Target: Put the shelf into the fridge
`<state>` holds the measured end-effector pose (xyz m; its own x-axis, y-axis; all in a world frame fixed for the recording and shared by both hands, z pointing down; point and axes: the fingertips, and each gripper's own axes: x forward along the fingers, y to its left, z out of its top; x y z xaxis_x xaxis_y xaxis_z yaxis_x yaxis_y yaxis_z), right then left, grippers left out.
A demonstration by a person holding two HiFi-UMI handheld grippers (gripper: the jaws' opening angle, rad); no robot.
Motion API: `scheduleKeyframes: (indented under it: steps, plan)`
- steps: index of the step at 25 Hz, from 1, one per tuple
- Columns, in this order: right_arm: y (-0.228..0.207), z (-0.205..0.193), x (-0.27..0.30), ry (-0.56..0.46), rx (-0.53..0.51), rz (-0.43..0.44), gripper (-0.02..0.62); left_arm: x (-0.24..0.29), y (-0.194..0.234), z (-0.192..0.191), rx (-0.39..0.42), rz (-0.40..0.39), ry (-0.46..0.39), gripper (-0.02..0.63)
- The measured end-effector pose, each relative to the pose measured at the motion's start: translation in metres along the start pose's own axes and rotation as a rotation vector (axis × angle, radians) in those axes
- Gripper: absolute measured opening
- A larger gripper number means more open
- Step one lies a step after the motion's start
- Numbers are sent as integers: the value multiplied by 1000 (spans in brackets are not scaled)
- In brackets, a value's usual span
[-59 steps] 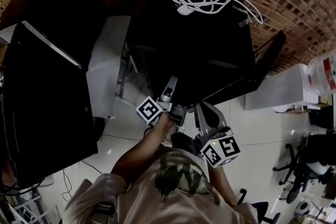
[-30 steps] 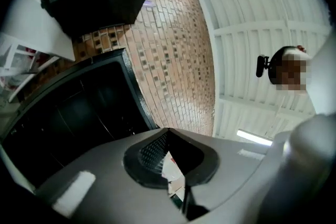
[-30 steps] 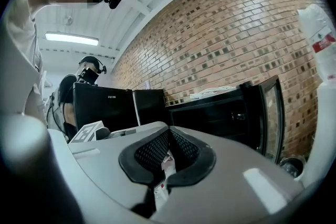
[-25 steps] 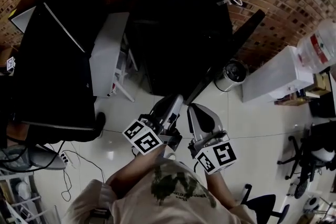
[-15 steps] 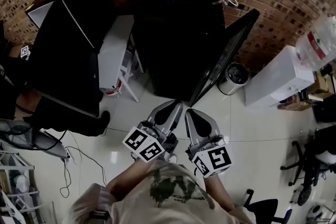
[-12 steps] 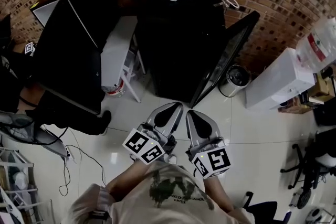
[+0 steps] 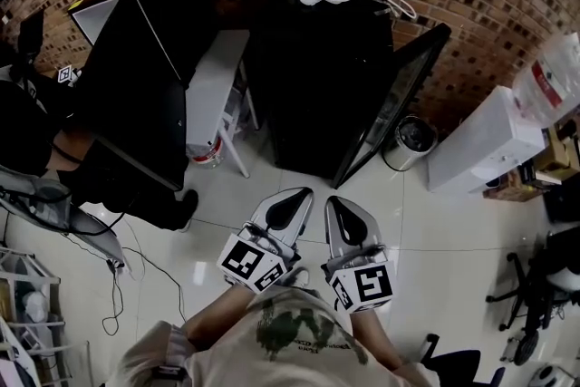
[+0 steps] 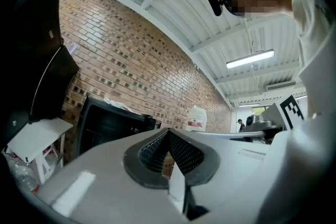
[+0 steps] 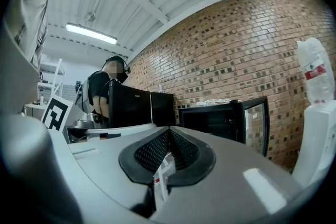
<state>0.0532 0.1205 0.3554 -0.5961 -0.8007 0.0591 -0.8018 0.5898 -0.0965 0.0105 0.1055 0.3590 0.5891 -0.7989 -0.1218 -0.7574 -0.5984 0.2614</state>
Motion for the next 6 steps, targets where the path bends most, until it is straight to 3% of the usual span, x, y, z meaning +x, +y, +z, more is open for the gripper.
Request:
scheduleKeyframes:
  steps: [6]
  plan:
    - [19, -5, 8, 13, -15, -8, 0, -16, 10, 3, 17, -10, 8, 0]
